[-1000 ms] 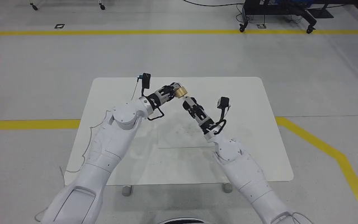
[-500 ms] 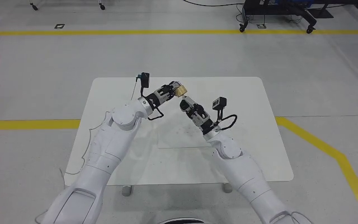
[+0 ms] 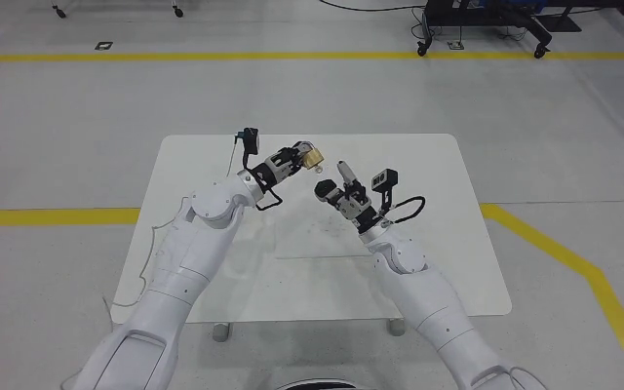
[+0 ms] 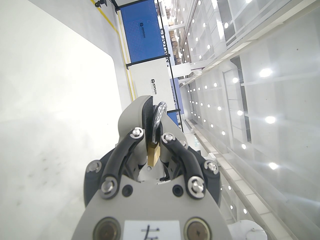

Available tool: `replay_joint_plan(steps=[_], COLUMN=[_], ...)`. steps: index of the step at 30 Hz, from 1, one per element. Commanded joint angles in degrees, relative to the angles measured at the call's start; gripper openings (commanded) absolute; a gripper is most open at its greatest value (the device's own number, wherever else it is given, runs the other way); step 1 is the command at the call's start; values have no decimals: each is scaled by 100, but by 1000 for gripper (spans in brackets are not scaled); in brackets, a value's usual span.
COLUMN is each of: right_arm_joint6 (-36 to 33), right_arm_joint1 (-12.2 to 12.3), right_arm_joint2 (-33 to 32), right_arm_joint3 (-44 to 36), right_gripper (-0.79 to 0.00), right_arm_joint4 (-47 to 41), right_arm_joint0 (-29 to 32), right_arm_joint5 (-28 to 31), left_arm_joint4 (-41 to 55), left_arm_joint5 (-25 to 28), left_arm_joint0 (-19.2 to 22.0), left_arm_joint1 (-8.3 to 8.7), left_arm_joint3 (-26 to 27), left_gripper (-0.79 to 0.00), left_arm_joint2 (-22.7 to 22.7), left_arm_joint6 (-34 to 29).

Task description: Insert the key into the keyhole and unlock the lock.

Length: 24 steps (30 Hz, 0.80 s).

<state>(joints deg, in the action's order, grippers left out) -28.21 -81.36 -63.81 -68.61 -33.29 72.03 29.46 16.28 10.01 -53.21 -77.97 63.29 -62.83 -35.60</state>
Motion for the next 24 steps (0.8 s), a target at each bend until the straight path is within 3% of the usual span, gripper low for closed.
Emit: replay_joint_plan(steps=[1, 3, 4, 6, 9, 14, 24], right_arm_joint6=[-139, -264, -291, -299, -271, -11, 455], right_arm_joint1=[19, 55, 71, 93, 112, 121, 81], right_arm_joint2=[-44, -156, -199, -254, -285, -286, -181], right_arm_joint3=[-256, -470, -548, -678, -806, -932, -934], right_gripper=[0, -28, -283, -477, -560, -631, -613], right_arm_joint4=[-169, -264, -260, -224, -150, 117, 361], right_arm_joint0=[139, 286, 345, 439, 523, 569, 443], right_arm_joint5=[-187, -331, -392, -497, -649, -815, -964], left_arm_joint4=[22, 15, 11, -56, -144, -225, -288], left_arm_joint5=[57, 122, 157, 206, 232, 274, 265], left_arm_joint0=[-88, -165, -194, -240, -277, -313, -349], left_arm_joint1=[3, 11, 15, 22, 29, 34, 40], left_arm_joint3=[129, 224, 266, 332, 398, 453, 503], left_gripper=[-785, -785, -785, -785, -785, -785, -785], left_arm_joint2=[-24, -52, -67, -78, -82, -85, -75], left_arm_joint6=[73, 108, 122, 153, 185, 214, 137])
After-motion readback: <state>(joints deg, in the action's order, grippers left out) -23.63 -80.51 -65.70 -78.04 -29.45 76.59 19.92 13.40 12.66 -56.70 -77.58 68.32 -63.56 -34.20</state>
